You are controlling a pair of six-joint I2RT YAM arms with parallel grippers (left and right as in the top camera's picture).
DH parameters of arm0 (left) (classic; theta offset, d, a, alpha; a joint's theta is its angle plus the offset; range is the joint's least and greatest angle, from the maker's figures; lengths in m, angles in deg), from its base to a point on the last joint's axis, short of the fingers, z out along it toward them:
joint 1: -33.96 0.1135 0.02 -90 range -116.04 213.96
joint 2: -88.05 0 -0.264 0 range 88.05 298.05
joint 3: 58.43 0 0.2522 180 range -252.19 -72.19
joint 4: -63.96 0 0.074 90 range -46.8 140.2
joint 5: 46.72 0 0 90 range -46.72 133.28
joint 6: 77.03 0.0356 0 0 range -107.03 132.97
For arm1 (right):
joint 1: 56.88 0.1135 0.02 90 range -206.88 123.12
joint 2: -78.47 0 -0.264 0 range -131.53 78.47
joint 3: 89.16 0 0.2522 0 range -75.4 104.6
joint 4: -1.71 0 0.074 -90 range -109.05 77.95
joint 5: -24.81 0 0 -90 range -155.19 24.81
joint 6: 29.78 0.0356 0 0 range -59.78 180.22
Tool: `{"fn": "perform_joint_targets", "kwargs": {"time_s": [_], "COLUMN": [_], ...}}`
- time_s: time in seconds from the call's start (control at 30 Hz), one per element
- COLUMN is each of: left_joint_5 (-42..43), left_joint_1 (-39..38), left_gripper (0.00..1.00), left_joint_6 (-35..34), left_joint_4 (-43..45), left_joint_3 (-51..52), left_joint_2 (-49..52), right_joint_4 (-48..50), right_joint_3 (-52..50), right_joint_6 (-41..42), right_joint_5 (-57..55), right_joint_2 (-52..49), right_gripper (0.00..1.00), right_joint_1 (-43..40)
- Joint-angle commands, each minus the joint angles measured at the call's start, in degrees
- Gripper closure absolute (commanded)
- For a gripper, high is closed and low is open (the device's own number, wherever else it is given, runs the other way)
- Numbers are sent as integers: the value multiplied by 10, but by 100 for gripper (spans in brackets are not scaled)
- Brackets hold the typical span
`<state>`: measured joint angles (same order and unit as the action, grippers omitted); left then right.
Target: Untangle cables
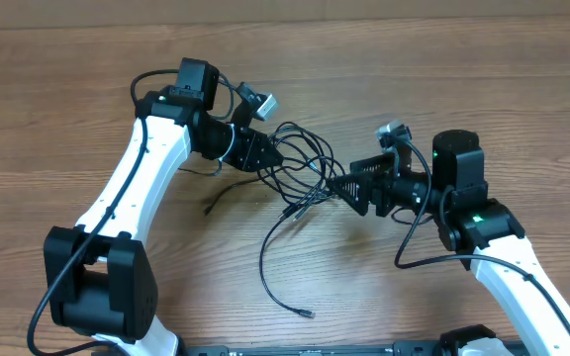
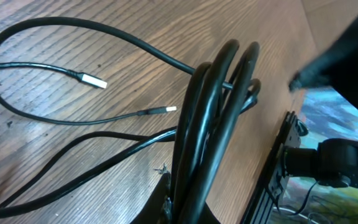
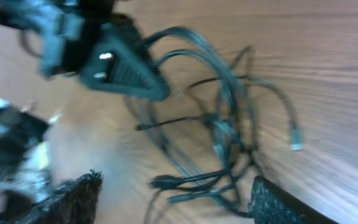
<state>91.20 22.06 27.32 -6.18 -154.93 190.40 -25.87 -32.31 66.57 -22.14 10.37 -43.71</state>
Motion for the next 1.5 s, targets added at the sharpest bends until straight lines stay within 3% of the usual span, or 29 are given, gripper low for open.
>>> {"fn": "perform_joint_targets", "kwargs": {"time_s": [0.0,0.07,0.27,0.6,0.7,0.73,0.83,1.0,1.2,1.47], "left_joint_5": [63,76,101,111,111,111,110,99,21,6], "left_joint_1": [-2,-2,-10,-44,-44,-44,-42,-42,-42,-42], "left_gripper": [96,96,96,96,96,96,96,96,96,96], "left_joint_6": [31,37,37,32,32,32,32,32,-57,-70], "left_joint_4": [-4,-1,4,33,33,33,35,46,80,82], "left_joint_3": [1,1,1,1,1,1,1,1,1,1], "left_joint_2": [5,5,5,5,5,5,5,5,5,5], "right_joint_4": [1,2,0,-16,-20,-22,-26,-32,-44,-47], "right_joint_3": [11,11,10,10,10,10,10,10,10,10], "right_joint_6": [-44,-69,-114,-129,-129,-129,-129,-129,-128,-126], "right_joint_5": [-88,-89,-89,-92,-92,-92,-91,-91,-69,-59], "right_joint_2": [-1,-1,-2,-38,-52,-53,-53,-53,-52,-42], "right_gripper": [28,28,16,14,28,39,56,59,66,78], "right_joint_1": [0,0,0,0,0,0,0,0,0,0]}}
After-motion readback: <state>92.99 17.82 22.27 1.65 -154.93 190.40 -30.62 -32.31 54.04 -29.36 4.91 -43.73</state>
